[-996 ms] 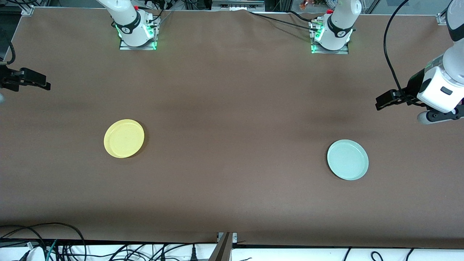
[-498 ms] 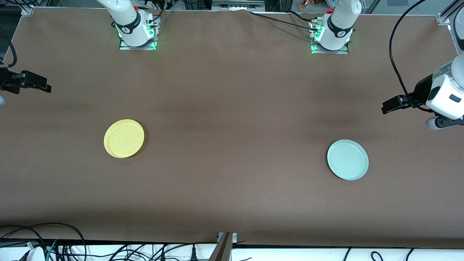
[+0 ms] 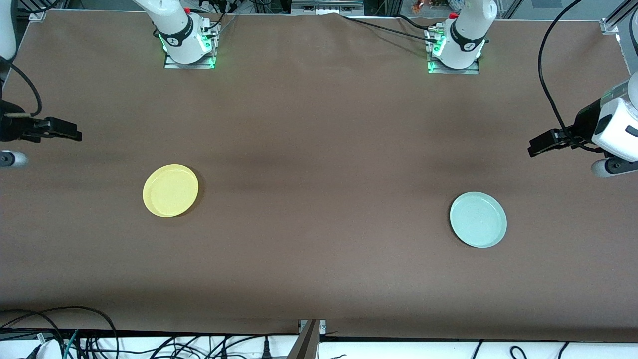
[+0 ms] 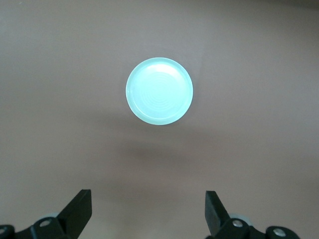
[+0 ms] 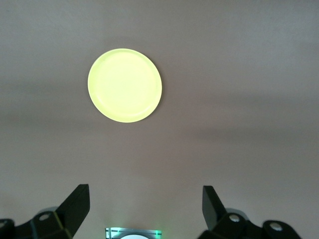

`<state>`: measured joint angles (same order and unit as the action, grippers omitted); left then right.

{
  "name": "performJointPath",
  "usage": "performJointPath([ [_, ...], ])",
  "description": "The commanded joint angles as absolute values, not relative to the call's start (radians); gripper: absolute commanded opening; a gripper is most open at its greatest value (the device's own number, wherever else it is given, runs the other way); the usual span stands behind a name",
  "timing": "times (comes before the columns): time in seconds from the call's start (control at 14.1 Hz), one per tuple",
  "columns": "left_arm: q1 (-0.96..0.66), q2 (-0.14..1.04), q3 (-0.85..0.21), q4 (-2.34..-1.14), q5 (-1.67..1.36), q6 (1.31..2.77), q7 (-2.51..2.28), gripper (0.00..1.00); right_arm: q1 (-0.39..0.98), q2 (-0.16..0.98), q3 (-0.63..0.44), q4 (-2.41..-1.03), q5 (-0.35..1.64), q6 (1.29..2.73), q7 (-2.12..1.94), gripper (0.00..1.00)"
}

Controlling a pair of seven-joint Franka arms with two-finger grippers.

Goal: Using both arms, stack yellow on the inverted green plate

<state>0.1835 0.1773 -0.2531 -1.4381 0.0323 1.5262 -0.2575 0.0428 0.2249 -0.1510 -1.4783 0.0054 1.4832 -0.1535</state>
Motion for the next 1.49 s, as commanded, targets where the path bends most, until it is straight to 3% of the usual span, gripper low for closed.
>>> performJointPath([
  [0.0,0.19,0.115,-0.261,-1.515,0.031,1.528,-0.186,1.0,0.031,0.305,-0.149,-1.488,0.026,1.543,-0.14,1.0],
  [0.28,0.192,0.061,-0.261,-1.588,0.025,1.545,-0.181,1.0,-0.009,0.478,-0.147,-1.494,0.121,1.695,-0.14,1.0],
  [0.64,0.225,0.066,-0.256,-1.574,0.023,1.548,-0.166,1.0,-0.008,0.561,-0.144,-1.518,0.133,1.796,-0.14,1.0],
  [0.85,0.225,0.074,-0.258,-1.568,0.025,1.549,-0.173,1.0,-0.011,0.558,-0.144,-1.655,0.137,1.945,-0.149,1.0],
  [1.42,0.224,0.091,-0.261,-1.526,0.031,1.552,-0.173,1.0,-0.009,0.565,-0.133,-1.833,0.164,2.232,-0.146,1.0],
])
